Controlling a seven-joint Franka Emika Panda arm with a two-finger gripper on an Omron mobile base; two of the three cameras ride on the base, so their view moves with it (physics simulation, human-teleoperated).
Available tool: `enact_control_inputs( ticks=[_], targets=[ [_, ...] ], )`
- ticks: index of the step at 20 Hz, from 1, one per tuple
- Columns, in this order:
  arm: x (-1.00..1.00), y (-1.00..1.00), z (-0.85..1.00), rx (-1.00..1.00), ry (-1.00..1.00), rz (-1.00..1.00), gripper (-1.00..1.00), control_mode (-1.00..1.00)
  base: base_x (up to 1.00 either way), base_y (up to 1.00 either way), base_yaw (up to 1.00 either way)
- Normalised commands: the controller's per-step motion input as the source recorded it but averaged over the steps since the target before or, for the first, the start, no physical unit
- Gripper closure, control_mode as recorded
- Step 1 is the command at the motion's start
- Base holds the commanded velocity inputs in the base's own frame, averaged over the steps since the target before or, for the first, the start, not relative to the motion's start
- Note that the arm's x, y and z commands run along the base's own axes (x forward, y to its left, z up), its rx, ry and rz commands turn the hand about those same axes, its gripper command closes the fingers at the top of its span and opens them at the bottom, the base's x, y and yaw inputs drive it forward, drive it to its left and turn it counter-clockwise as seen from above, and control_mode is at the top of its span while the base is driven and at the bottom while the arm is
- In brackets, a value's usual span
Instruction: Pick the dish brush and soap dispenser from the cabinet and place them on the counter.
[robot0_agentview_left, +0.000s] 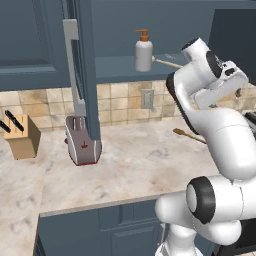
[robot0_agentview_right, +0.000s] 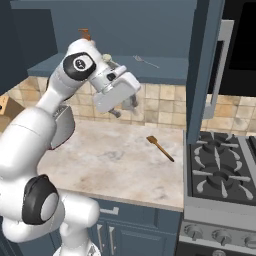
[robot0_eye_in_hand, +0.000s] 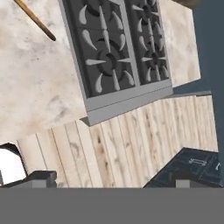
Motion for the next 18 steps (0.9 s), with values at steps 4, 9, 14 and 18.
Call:
enact_control_inputs(
  ticks=[4, 9, 14, 18],
  targets=[
    [0.0, 0.15, -0.34, 0.5, 0.0, 0.0, -1.0, -1.0, 0.0, 0.0, 0.0],
    [-0.01, 0.24, -0.39, 0.5, -0.03, 0.02, -1.0, -1.0, 0.0, 0.0, 0.0],
    [-0.09, 0.36, -0.3, 0.41, -0.09, 0.07, -1.0, -1.0, 0.0, 0.0, 0.0],
    [-0.02, 0.08, 0.0, 0.0, 0.01, 0.09, -1.0, -1.0, 0.0, 0.0, 0.0]
  ],
)
